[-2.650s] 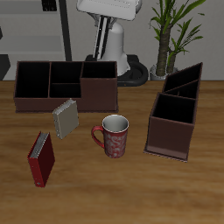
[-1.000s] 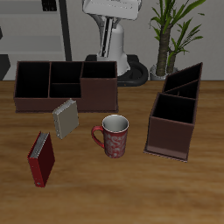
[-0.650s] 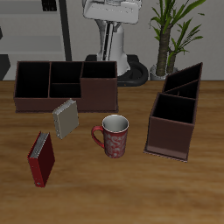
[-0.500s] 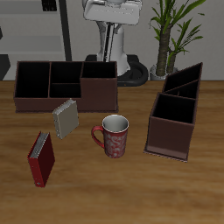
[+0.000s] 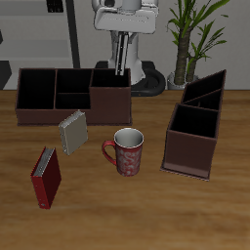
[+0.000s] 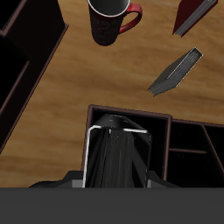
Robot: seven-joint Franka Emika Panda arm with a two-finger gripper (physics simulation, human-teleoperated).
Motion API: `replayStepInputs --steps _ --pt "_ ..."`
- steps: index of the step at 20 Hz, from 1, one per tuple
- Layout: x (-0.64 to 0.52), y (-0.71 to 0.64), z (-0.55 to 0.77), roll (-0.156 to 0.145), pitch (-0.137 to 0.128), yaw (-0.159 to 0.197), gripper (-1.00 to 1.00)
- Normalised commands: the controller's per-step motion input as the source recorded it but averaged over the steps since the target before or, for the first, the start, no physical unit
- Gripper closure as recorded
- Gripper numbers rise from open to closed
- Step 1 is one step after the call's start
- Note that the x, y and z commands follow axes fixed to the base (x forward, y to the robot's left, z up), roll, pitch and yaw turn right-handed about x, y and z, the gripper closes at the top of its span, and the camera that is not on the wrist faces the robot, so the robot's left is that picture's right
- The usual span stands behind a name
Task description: Place the striped book into the back desk caddy's right compartment
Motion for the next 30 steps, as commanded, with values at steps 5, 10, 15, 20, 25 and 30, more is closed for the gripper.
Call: replayStepInputs --steps 5,10,15,20,25,30 --pt "0.06 -0.03 -0.17 0.001 0.018 0.005 1.00" --pt "0.09 -0.02 -0.19 -0.008 0.037 -0.004 1.00" --pt "0.01 -0.05 -0.16 -0.009 0.036 -0.035 1.00" --pt "-0.06 0.02 -0.13 0.003 0.007 0.000 1.00" --pt "-0.06 0.00 -0.22 0.007 0.020 -0.003 1.00" --pt "0.06 -0.13 -0.23 -0.027 0.035 -0.012 1.00"
